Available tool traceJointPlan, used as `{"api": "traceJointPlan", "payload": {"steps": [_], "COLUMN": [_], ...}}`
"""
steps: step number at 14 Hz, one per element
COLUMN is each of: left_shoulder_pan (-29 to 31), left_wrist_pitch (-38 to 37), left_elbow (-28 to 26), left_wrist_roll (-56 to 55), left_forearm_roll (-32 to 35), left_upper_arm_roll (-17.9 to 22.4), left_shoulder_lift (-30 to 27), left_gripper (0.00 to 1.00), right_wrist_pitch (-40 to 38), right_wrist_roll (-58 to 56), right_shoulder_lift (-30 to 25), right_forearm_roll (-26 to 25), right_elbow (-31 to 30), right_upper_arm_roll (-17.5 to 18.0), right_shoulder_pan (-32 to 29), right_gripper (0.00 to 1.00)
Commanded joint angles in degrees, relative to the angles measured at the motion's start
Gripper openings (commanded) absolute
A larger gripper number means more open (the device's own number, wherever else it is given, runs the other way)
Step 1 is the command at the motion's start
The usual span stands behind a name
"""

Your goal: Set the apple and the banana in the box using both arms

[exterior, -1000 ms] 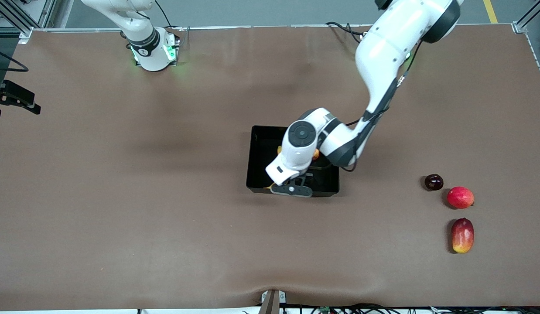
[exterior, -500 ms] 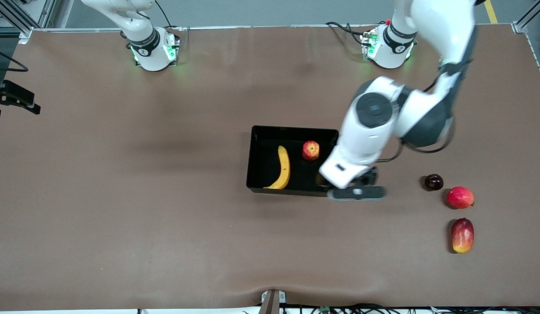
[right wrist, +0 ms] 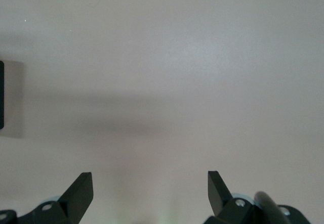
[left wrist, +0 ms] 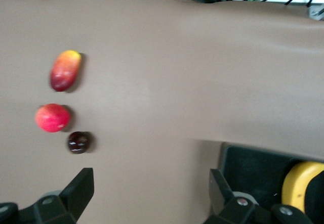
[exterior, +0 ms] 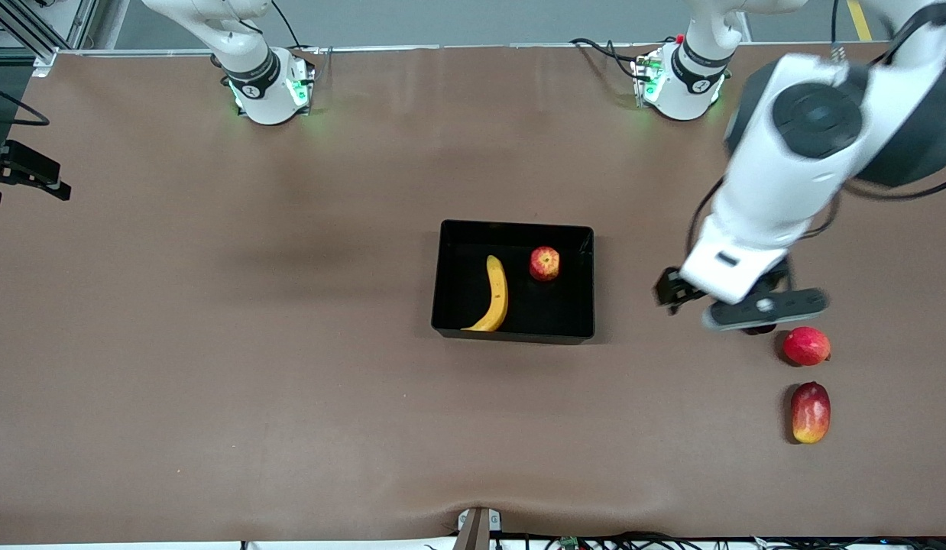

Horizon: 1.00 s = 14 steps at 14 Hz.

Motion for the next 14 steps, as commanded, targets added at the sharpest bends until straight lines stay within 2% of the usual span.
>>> {"api": "traceJointPlan", "payload": {"steps": [1, 5, 7, 10, 12, 14], "left_shoulder_pan": [5.0, 9.3, 9.3, 8.8, 7.9, 6.1], "left_wrist_pitch": [-4.4, -9.4, -12.3, -12.3, -11.0, -11.3], "left_elbow": [-2.2, -2.5, -3.1, -9.0, -13.5, -14.2], "left_wrist_roll": [7.2, 16.9, 18.5, 19.6, 21.3, 21.7], "left_forearm_roll": [-4.0, -6.3, -9.3, -10.5, -13.4, -14.0], "left_upper_arm_roll": [-0.4, -0.3, 1.1, 2.6, 5.8, 7.9], "left_shoulder_lift": [-5.9, -10.4, -12.5, -18.6, -22.5, -23.6], "left_gripper": [1.0, 1.0, 1.0, 1.0, 1.0, 1.0], "right_wrist_pitch": [0.1, 0.1, 0.3, 0.3, 0.3, 0.8], "right_wrist_roll": [0.7, 0.7, 0.7, 0.7, 0.7, 0.7], "right_shoulder_lift": [-0.8, -0.8, -0.8, -0.8, -0.8, -0.8], "right_forearm_roll": [-1.0, -0.6, -0.5, -0.3, -0.1, -0.1], "right_elbow": [-0.3, -0.2, -0.2, -0.2, -0.2, -0.2], "right_upper_arm_roll": [0.5, 0.5, 0.5, 0.5, 0.5, 0.5], "right_shoulder_pan": [-0.4, -0.1, -0.1, -0.4, -0.5, -0.5], "right_gripper": [1.0, 1.0, 1.0, 1.0, 1.0, 1.0]}}
